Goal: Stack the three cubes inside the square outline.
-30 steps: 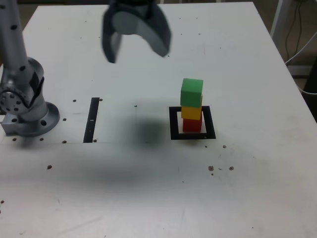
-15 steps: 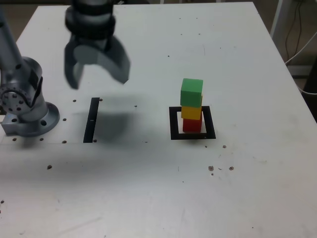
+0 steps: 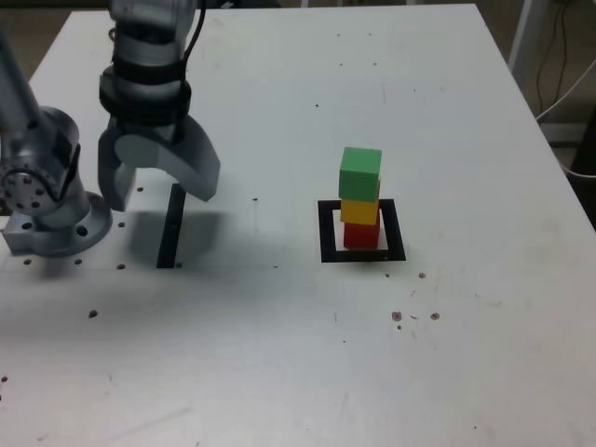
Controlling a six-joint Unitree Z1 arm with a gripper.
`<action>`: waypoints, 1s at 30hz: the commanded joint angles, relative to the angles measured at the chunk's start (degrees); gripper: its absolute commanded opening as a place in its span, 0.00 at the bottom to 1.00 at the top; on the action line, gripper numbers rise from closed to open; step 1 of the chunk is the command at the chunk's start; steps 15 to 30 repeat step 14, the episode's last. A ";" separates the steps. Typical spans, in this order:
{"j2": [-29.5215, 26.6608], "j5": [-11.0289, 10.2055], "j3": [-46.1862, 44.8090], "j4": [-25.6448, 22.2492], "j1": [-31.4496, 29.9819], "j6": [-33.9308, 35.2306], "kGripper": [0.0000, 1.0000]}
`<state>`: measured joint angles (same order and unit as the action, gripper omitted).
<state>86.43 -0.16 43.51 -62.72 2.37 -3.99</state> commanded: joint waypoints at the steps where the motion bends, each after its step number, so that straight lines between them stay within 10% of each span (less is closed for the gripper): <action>1: -0.23 0.37 -0.87 1.15 0.09 0.02 0.99; 30: 0.02 0.76 -1.44 2.07 0.09 -0.15 0.99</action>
